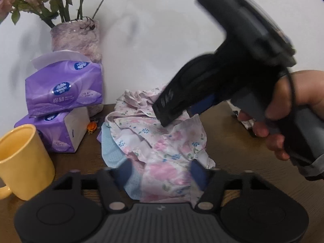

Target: Fold clothes

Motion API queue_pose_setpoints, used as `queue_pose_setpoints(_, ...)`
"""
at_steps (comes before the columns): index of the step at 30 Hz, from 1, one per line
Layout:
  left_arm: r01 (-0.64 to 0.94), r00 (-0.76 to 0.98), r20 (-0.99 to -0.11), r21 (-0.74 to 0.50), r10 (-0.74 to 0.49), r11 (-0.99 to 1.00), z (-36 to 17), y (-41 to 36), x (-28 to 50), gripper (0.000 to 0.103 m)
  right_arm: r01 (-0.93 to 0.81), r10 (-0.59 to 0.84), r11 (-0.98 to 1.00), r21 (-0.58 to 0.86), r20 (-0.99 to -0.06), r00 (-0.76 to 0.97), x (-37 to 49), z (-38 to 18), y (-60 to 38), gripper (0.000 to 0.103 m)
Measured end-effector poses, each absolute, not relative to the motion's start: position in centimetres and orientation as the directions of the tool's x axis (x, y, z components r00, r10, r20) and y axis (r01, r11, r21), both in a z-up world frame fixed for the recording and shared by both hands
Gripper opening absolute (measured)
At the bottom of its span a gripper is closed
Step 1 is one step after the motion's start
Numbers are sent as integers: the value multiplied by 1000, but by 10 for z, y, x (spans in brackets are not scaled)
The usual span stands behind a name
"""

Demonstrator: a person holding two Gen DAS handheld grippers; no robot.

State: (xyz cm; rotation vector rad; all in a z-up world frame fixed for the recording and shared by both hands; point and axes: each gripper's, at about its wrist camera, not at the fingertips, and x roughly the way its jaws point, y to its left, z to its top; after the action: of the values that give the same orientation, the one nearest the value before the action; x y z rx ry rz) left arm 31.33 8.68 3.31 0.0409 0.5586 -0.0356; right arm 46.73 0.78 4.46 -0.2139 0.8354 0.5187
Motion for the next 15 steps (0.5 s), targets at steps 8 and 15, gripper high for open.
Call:
queue_pose_setpoints(8,100,859,-508,49,-62,994,51,87,305,1,-499,357,866,28,-733,578,459,55,-3,0)
queue_pose_setpoints(15,108,901,-429,85,-62,991,86,91,286,0,-451,437,882,136,-594,676,441,129,-45,0)
